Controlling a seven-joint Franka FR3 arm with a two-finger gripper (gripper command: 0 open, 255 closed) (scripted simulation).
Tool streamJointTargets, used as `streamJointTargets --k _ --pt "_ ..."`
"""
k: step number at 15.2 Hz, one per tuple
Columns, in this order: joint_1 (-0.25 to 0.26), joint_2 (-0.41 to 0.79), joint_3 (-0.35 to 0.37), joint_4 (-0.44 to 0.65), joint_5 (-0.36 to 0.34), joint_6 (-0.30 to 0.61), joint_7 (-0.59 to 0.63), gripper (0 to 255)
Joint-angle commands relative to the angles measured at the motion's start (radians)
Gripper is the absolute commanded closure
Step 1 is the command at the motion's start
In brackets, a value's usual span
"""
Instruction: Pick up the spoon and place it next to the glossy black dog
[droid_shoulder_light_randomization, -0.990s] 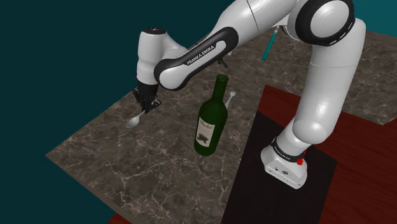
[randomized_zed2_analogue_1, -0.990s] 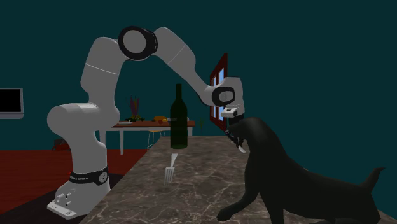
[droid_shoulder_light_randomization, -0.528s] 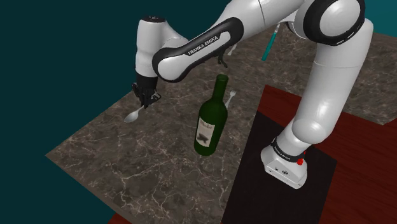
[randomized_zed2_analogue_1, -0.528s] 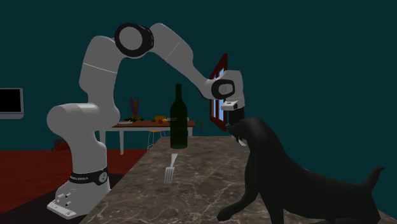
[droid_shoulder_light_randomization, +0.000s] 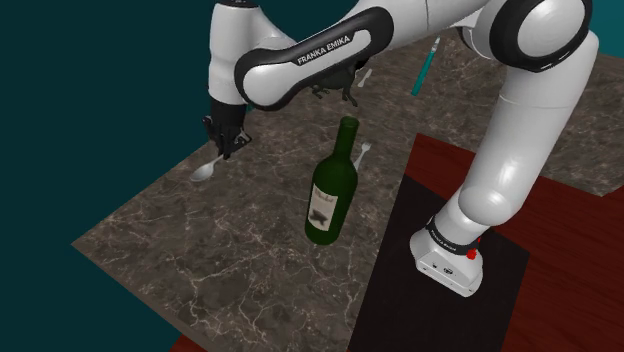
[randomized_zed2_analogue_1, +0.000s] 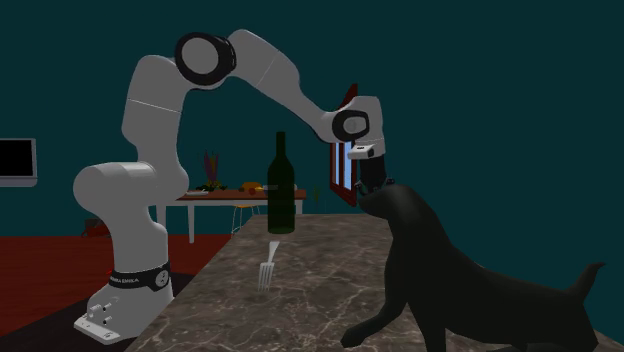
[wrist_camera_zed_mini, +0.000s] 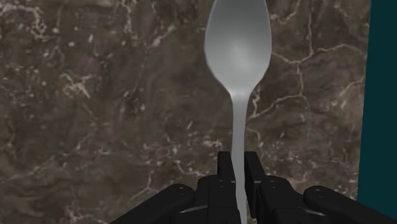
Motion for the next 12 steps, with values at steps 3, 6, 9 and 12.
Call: streamJointTargets --k 3,6,9,12 --pt "-0.008 -0.026 0.008 0.026 0.02 -0.048 -0.01 255" --pt "-0.012 -0.041 0.012 0.05 0.032 -0.084 -0.015 255" --pt "-0.015 -0.054 0.016 0.076 0.041 -0.121 -0.019 255" --pt "-0.017 -0.066 0.018 0.104 0.049 -0.158 -0.022 255"
